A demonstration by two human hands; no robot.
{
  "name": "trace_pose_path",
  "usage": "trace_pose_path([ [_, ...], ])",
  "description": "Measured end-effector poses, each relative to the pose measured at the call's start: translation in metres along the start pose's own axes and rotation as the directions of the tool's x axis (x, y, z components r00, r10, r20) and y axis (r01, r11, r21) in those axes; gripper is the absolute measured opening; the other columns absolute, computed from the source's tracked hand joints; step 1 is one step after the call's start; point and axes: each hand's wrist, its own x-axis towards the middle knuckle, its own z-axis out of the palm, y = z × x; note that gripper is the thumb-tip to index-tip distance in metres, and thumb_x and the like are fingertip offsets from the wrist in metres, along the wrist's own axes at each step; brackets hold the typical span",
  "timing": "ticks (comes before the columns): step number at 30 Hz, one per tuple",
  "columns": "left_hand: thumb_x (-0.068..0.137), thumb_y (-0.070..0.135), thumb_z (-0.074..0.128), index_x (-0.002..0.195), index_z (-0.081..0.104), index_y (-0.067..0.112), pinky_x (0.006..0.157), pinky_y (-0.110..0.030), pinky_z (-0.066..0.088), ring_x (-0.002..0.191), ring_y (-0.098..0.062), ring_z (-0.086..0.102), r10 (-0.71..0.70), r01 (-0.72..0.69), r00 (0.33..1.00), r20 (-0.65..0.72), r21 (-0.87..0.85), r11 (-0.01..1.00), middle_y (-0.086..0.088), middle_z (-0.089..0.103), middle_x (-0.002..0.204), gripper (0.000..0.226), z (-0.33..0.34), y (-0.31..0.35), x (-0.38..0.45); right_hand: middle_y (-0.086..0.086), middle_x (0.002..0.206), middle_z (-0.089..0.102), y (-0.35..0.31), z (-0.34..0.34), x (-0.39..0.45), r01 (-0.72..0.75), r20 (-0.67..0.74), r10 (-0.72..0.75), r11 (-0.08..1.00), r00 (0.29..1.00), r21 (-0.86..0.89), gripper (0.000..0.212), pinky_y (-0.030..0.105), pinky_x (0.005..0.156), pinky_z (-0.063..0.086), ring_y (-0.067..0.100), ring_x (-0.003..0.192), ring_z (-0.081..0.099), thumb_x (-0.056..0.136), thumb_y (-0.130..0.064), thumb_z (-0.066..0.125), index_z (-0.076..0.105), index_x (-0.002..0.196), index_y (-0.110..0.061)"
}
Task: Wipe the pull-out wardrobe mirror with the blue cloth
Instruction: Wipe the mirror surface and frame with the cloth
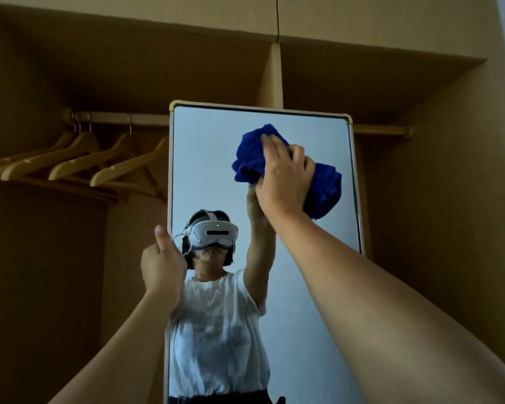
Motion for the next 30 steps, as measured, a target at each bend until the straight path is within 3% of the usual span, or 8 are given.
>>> trace_pose_path([
  [5,0.099,0.048,0.027,0.06,0.048,0.009,0.053,-0.029,0.036,0.055,-0.021,0.049,0.003,-0.003,1.0,-0.015,0.0,1.0,-0.008,0.051,0.059,0.058,-0.001,0.003,-0.004,-0.003,0.139,0.049,-0.016,0.003,0.008,0.003,-0.018,-0.002,0.999,1.0,0.042,0.067,0.04,0.096,0.03,0.024,0.116,0.044,0.075,-0.013,0.068,0.044,0.138,-0.02],
  [11,0.099,0.047,0.027,0.059,0.044,0.013,0.052,-0.029,0.033,0.053,-0.018,0.045,-0.018,0.018,1.0,-0.006,-0.022,1.0,-0.005,0.048,0.058,0.054,-0.001,0.006,-0.007,-0.001,0.135,0.054,-0.048,0.005,-0.028,0.262,-0.016,-0.262,0.958,0.965,0.118,0.065,0.041,0.095,0.034,0.025,0.112,0.05,0.069,-0.017,0.07,0.053,0.132,-0.017],
  [16,0.099,0.048,0.027,0.06,0.044,0.012,0.053,-0.03,0.032,0.053,-0.019,0.043,-0.023,0.023,0.999,0.027,-0.013,1.0,-0.005,0.046,0.056,0.056,-0.002,0.005,-0.006,-0.002,0.134,0.055,-0.063,0.004,-0.044,0.304,0.008,-0.307,0.946,0.952,0.112,0.062,0.038,0.092,0.035,0.024,0.11,0.052,0.071,-0.016,0.07,0.055,0.131,-0.017],
  [24,0.098,0.049,0.028,0.055,0.04,0.013,0.055,-0.032,0.036,0.05,-0.019,0.043,-0.059,0.062,0.996,0.071,-0.049,0.997,-0.003,0.044,0.05,0.057,-0.003,0.005,-0.004,0.0,0.144,0.043,-0.082,0.003,-0.008,0.273,0.125,-0.278,0.96,0.952,0.056,0.066,0.04,0.099,0.029,0.025,0.121,0.041,0.082,-0.014,0.064,0.038,0.142,-0.019],
  [30,0.098,0.048,0.028,0.056,0.039,0.015,0.048,-0.029,0.031,0.044,-0.013,0.037,-0.042,0.046,0.995,0.092,-0.04,0.998,0.004,0.04,0.046,0.055,-0.006,0.005,-0.004,-0.001,0.137,0.052,-0.081,0.002,-0.036,0.337,0.05,-0.345,0.933,0.937,0.125,0.061,0.039,0.095,0.033,0.026,0.116,0.048,0.075,-0.015,0.069,0.052,0.133,-0.018],
])
